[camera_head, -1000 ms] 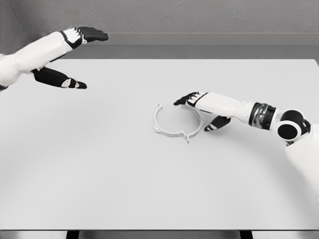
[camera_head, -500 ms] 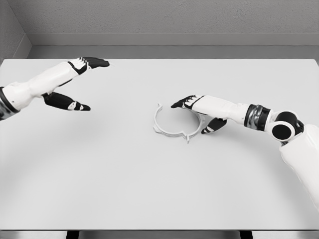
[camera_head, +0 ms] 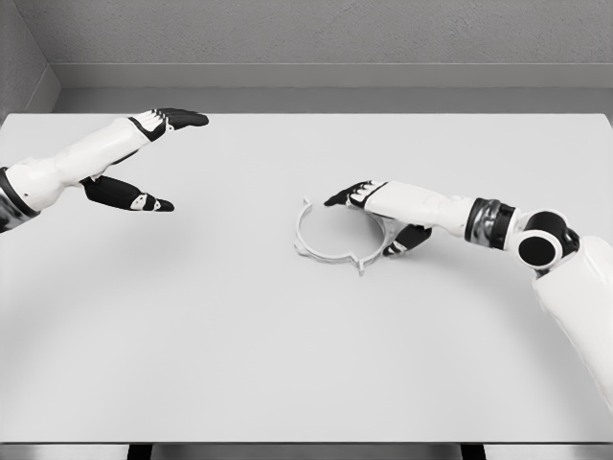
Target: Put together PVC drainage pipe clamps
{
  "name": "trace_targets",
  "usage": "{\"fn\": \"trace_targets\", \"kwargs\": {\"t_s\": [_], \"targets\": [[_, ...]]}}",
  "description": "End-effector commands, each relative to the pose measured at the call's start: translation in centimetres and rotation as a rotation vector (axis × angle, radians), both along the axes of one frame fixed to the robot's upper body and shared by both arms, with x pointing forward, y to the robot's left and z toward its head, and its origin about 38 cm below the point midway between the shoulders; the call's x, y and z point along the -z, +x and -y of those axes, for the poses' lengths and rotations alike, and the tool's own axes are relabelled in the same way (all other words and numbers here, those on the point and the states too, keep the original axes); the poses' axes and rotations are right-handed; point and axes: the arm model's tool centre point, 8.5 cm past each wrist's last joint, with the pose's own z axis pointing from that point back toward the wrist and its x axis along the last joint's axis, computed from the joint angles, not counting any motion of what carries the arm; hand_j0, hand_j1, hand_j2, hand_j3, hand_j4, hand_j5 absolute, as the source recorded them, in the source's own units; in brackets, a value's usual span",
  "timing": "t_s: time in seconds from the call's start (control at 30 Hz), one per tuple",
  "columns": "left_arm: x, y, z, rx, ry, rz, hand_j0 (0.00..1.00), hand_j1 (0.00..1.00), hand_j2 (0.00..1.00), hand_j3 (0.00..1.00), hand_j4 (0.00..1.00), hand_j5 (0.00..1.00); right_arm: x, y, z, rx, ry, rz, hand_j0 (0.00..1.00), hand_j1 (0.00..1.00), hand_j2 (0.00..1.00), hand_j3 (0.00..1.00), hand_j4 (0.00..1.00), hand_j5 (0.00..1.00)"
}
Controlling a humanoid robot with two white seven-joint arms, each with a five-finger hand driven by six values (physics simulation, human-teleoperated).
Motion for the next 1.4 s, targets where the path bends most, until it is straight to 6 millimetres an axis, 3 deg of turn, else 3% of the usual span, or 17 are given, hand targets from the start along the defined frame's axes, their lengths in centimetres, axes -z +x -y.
{"fn": "trace_targets", "kwargs": {"t_s": [0.0, 0.4, 0.97, 1.37], "targets": [[-0.1, 0.0, 0.0, 0.0, -0.009, -0.003, 1.0, 1.0, 1.0, 1.0, 1.0, 1.0, 0.1, 0.0, -0.1, 0.003, 0.009, -0.005, 1.0, 1.0, 1.0, 1.0, 1.0, 1.0], [-0.1, 0.0, 0.0, 0.001, -0.012, -0.003, 1.0, 1.0, 1.0, 1.0, 1.0, 1.0, 0.1, 0.3, -0.7, -0.005, 0.012, -0.01, 1.0, 1.0, 1.0, 1.0, 1.0, 1.0], [0.0, 0.0, -0.8, -0.022, -0.017, -0.007, 1.0, 1.0, 1.0, 1.0, 1.0, 1.0, -0.1, 1.8, 0.6, 0.041, 0.006, -0.023, 1.0, 1.0, 1.0, 1.0, 1.0, 1.0], [0.0, 0.0, -0.8, -0.021, -0.019, -0.006, 1.0, 1.0, 1.0, 1.0, 1.0, 1.0, 0.1, 2.4, -0.6, 0.034, 0.012, -0.03, 1.0, 1.0, 1.0, 1.0, 1.0, 1.0]]}}
